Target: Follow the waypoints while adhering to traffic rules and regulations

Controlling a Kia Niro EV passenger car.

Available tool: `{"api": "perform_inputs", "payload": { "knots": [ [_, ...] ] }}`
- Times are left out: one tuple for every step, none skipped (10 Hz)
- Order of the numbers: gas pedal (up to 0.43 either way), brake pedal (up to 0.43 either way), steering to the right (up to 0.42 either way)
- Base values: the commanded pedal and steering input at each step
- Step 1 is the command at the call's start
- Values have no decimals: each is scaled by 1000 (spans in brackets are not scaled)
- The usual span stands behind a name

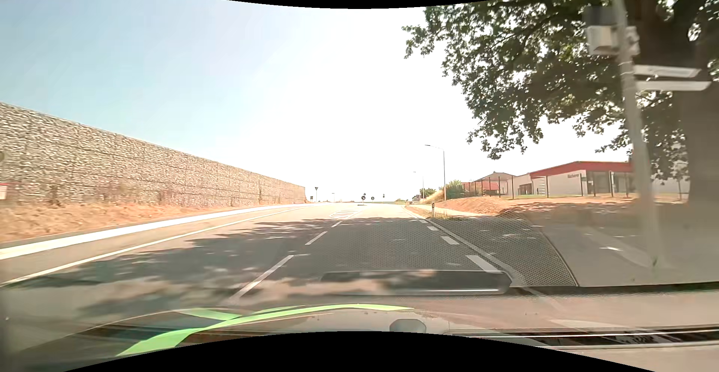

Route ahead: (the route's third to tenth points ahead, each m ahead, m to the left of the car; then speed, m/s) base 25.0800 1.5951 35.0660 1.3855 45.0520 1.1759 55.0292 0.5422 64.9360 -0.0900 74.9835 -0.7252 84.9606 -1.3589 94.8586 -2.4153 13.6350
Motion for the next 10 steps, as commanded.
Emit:
{"api": "perform_inputs", "payload": {
  "knots": [
    [177, 0, -1],
    [189, 0, -1],
    [209, 0, -1],
    [209, 0, -1],
    [220, 0, 0],
    [228, 0, 2],
    [228, 0, 2],
    [240, 0, 2],
    [248, 0, 2],
    [248, 0, 2]
  ]
}}
